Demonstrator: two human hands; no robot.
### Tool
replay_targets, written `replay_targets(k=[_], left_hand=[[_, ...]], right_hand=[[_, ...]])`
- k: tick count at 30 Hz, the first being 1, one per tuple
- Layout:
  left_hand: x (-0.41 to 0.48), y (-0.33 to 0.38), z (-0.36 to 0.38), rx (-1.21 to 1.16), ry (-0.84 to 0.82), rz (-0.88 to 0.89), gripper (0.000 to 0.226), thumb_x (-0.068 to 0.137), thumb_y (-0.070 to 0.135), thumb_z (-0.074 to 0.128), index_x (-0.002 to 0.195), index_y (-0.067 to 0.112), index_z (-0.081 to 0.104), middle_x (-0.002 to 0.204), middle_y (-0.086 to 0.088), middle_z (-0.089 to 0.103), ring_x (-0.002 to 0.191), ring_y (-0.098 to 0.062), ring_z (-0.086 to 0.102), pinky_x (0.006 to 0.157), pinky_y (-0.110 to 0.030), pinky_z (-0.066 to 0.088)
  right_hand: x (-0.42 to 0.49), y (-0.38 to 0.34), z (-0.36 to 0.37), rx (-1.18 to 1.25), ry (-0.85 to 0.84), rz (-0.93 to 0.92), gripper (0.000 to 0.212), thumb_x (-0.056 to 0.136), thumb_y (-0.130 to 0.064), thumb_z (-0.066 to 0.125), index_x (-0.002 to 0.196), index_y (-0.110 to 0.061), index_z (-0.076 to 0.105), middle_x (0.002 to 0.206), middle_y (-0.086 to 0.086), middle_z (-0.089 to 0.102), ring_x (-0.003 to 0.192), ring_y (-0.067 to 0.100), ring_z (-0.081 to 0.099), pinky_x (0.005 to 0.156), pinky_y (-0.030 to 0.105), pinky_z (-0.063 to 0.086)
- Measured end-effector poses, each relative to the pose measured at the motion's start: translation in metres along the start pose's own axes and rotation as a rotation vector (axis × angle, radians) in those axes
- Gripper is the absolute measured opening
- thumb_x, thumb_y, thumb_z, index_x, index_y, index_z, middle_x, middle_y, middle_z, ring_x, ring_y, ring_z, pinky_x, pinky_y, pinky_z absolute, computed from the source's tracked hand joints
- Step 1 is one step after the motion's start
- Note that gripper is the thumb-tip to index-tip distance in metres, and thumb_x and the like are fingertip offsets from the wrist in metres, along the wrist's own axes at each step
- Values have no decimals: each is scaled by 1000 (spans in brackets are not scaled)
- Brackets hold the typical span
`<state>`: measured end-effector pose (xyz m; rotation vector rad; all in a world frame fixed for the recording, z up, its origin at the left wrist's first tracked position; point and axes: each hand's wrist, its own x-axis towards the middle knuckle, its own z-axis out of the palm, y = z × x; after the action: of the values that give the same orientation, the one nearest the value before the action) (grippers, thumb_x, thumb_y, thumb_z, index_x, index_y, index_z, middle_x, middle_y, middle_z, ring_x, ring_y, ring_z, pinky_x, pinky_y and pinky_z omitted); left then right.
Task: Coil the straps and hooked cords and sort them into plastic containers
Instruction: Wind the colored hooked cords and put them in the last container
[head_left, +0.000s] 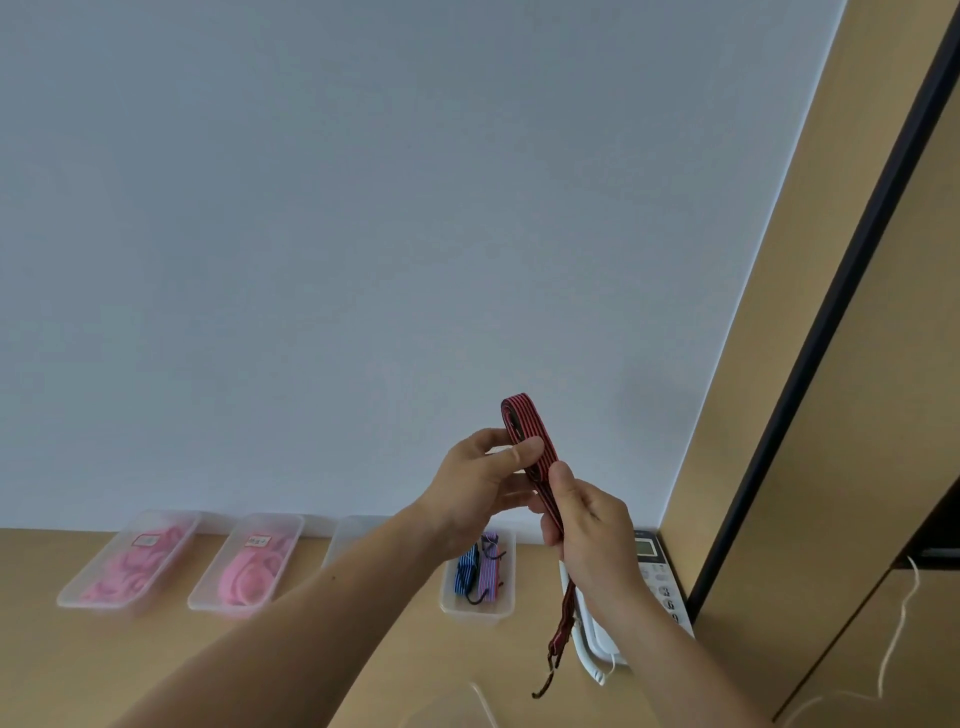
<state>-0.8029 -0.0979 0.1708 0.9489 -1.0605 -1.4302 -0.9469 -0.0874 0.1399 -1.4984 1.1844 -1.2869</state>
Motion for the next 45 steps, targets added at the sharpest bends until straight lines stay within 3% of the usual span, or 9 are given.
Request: replay_targets(k=[6,13,19,24,28,31,34,38,45], left_hand=[[3,0,-14,143,7,118,40,89,13,72,126,11,55,104,-15,75,95,-32,71,95,-47,54],[0,-7,-19,641,25,438,44,88,9,72,122,33,58,111,8,71,102,-9,68,88,-29,55],[-3,-12,-29,1141,84,726,46,92,13,64,136,25,55,122,11,68,100,-4,67,81,-30,55],[-2,-15,-33,1311,61,898,55,83,-5,64,134,15,60,138,2,60,90,-21,71,68,-30,58],[-1,-13,-33,1114,59,788,63,85,-13,52,138,20,54,146,0,51,106,-11,67,83,-25,55],[-3,-4,-23,530,40,296,61,90,-5,45,145,22,43,134,-1,60,105,-8,68,88,-28,55],[-5,8,-19,137,-122,-30,44,96,24,38,125,-3,58,106,-17,69,82,-25,68,86,-42,55],[-11,10,-11,142,-170,-61,56,90,40,49,116,-8,62,103,-11,71,77,-22,61,84,-40,52],[-11,13,-4,243,-24,146,46,79,20,72,122,14,56,115,-5,72,97,-26,71,84,-41,56]], right_hand=[[2,-1,-3,80,-38,39,53,95,-52,47,68,-13,71,49,1,52,44,9,42,44,17,35],[3,-7,-1,163,-109,182,64,96,-56,43,82,-1,70,55,7,61,45,15,48,44,20,41],[2,-8,1,196,-142,221,81,84,-75,35,83,-2,70,59,8,62,48,16,49,48,23,42],[-2,-10,1,191,-194,194,73,75,-80,44,74,-13,73,59,5,60,48,14,48,47,21,41],[-1,-11,0,268,-205,155,74,74,-70,55,91,1,68,64,5,60,51,14,48,48,23,40],[-2,-13,0,236,-204,84,67,76,-64,57,93,1,65,69,3,64,57,15,51,55,25,43],[-4,-14,4,203,-214,30,47,81,-56,56,88,-10,65,70,0,65,61,13,53,59,24,46],[-7,-13,4,137,-227,-4,39,85,-52,54,89,-14,64,72,-3,66,61,11,54,61,22,46],[-9,-7,-2,59,-168,103,35,96,-35,57,86,-4,67,61,6,68,52,15,58,53,24,46]])
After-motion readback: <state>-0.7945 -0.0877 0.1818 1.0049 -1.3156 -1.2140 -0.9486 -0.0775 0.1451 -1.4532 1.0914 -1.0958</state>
